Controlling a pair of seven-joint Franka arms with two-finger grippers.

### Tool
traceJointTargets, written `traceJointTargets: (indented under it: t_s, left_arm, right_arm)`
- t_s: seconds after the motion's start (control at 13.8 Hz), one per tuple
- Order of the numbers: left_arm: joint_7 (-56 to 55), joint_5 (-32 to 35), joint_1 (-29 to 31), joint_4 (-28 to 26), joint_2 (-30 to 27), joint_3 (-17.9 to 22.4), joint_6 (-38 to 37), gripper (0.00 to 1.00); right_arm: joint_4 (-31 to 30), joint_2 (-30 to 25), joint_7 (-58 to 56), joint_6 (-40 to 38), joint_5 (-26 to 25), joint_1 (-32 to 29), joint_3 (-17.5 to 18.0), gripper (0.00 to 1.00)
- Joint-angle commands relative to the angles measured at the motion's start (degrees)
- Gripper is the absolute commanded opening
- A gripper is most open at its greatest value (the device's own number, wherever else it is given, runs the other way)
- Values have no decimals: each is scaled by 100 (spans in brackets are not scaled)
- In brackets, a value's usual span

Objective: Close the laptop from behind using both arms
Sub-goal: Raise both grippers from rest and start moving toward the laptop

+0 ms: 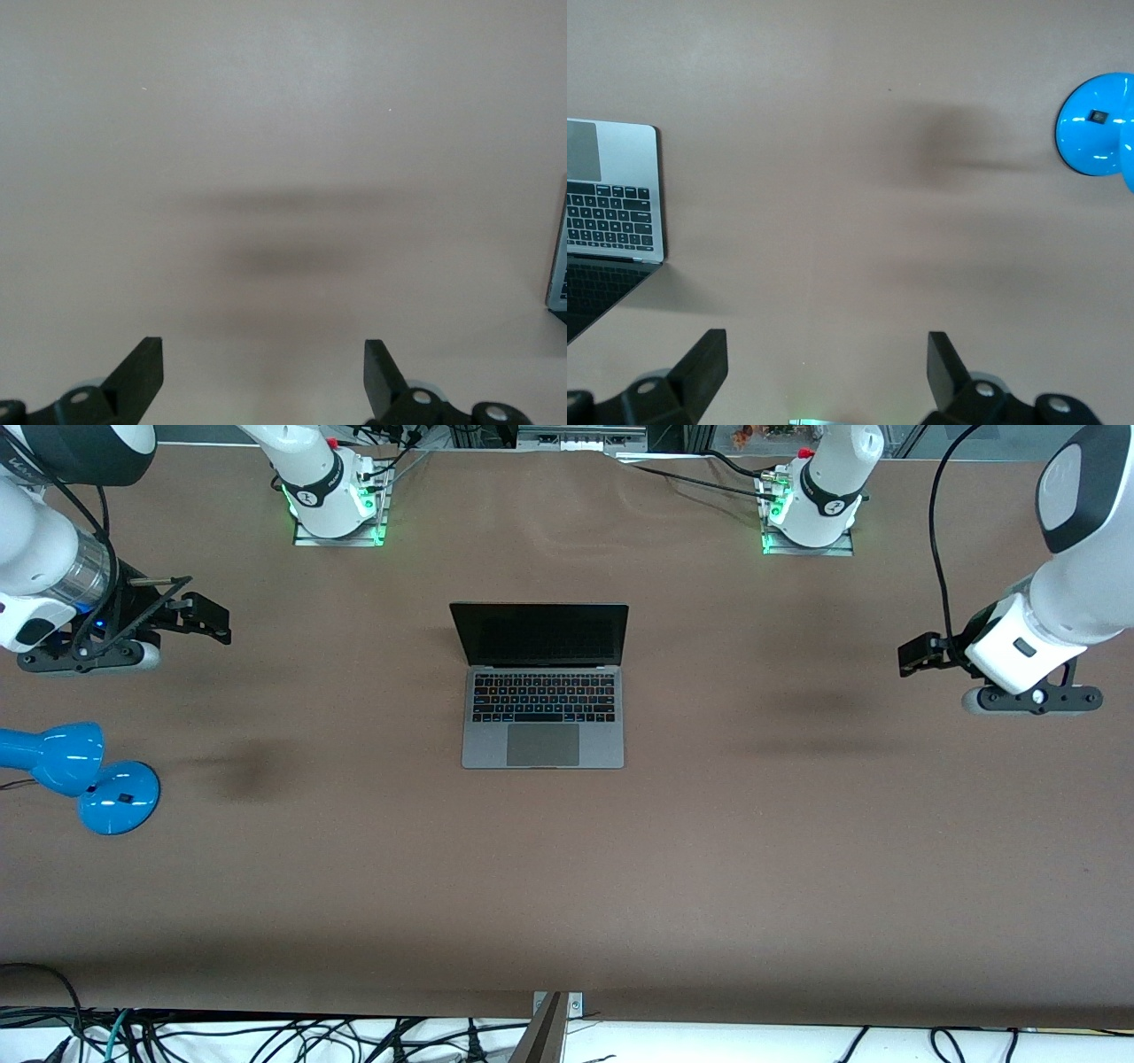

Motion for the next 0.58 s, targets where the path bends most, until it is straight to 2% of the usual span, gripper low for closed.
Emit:
traceJointTargets:
  t_s: [0.0, 0.15, 0.29, 0.51]
  left_arm:
    - [-48, -59, 50, 74, 48, -17, 77, 100]
    - [-48, -94, 33, 74, 48, -52, 42, 100]
    - [-39, -217, -38, 47, 48, -70, 15, 100]
    - [-91, -226, -55, 39, 30, -421, -37, 100]
  right_arm:
    - [-32, 11, -29, 66, -47, -64, 444, 100]
    - [-32, 81, 7, 162, 31, -64, 734, 100]
    - [-41, 152, 68, 277, 67, -64, 1217, 100]
    - [-41, 257, 962, 312, 120, -47, 1999, 100]
